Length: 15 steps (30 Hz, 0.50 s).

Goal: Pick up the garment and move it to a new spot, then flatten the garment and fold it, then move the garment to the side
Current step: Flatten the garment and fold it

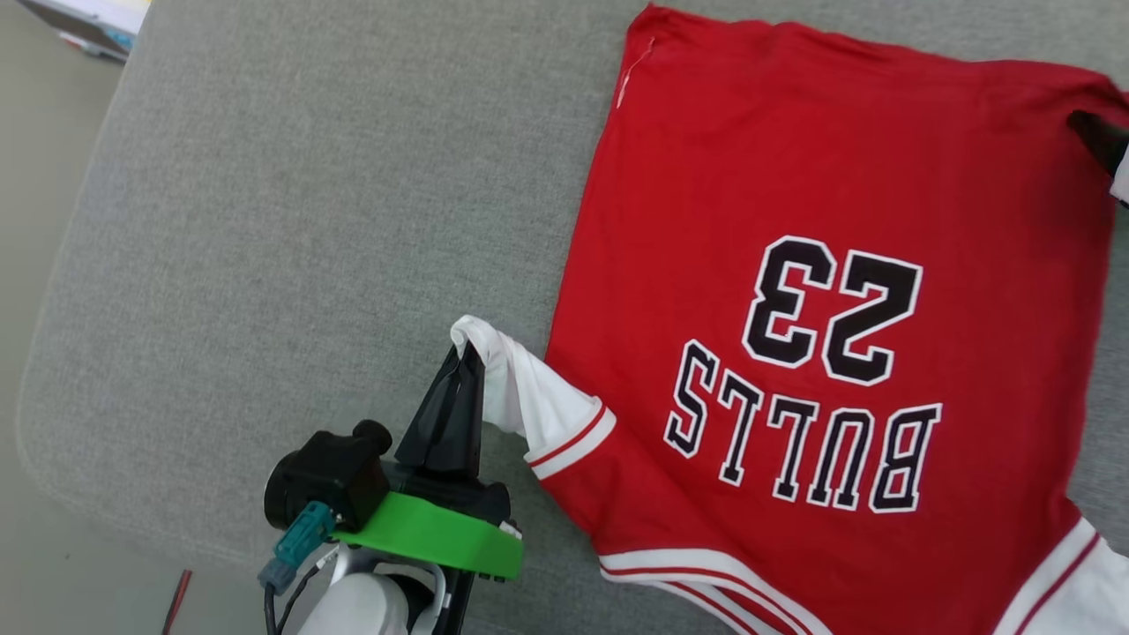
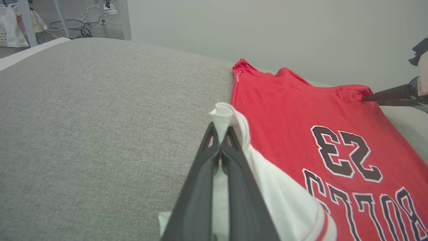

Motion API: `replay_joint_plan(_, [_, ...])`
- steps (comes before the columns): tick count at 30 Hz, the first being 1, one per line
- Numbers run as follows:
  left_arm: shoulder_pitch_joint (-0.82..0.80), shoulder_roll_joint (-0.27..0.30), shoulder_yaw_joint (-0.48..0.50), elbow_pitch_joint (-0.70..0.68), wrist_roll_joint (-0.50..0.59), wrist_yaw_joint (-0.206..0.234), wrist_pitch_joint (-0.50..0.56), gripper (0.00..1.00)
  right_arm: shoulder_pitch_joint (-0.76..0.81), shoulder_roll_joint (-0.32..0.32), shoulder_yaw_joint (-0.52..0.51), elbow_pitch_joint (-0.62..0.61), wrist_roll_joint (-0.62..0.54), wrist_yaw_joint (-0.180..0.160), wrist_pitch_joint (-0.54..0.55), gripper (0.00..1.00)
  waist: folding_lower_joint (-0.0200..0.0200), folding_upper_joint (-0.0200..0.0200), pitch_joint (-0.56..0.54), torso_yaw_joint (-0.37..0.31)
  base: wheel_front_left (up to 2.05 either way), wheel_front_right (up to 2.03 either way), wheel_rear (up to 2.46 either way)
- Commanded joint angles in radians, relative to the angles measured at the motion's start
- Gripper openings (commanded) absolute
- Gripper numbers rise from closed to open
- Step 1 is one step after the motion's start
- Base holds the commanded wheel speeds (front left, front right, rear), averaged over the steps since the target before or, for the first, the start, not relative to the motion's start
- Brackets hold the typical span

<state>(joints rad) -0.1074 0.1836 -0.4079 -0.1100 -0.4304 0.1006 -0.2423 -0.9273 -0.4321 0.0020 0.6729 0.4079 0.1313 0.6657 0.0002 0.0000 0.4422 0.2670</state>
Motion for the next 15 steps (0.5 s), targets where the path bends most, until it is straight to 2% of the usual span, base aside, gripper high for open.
replay_joint_plan(1, [-0.026, -0.010, 0.001, 0.002, 0.007, -0.008, -0.009, 0.00, -0.019, -0.006, 0.012, 0.029, -0.003, -0.001, 0.012, 1.00, -0.0002, 0.0000, 0.056, 0.047, 0.00, 0.00, 0.00])
replay_joint_plan(4, [-0.035, -0.017, 0.001, 0.014, 0.007, -0.016, -0.012, 0.00, -0.022, -0.002, 0.034, 0.089, 0.002, -0.001, 0.054, 1.00, -0.0002, 0.0000, 0.068, 0.051, 0.00, 0.00, 0.00])
replay_joint_plan(8, [-0.039, -0.025, 0.006, 0.031, 0.006, -0.022, -0.015, 0.00, 0.008, 0.005, 0.073, 0.180, 0.015, -0.001, 0.221, 1.00, -0.0002, 0.0000, 0.064, 0.053, 0.00, 0.00, 0.00])
replay_joint_plan(9, [-0.038, -0.027, 0.007, 0.035, 0.004, -0.023, -0.015, 0.00, 0.016, 0.004, 0.084, 0.190, 0.016, -0.001, 0.258, 0.48, -0.0002, 0.0000, 0.062, 0.054, 0.00, 0.00, 0.00])
replay_joint_plan(10, [-0.038, -0.027, 0.008, 0.039, 0.002, -0.025, -0.016, 0.00, 0.020, 0.006, 0.086, 0.195, 0.025, -0.001, 0.289, 0.07, -0.0002, 0.0000, 0.059, 0.053, 0.00, 0.00, 0.00])
replay_joint_plan(11, [-0.038, -0.028, 0.010, 0.042, 0.002, -0.026, -0.016, 0.00, 0.023, 0.008, 0.087, 0.196, 0.032, -0.001, 0.308, 0.00, -0.0002, 0.0000, 0.057, 0.052, 0.00, 0.00, 0.00])
replay_joint_plan(15, [-0.038, -0.028, 0.013, 0.063, -0.003, -0.034, -0.017, 0.00, 0.019, -0.003, 0.083, 0.160, 0.046, -0.001, 0.300, 0.00, -0.0002, 0.0000, 0.038, 0.048, 0.00, 0.00, 0.00])
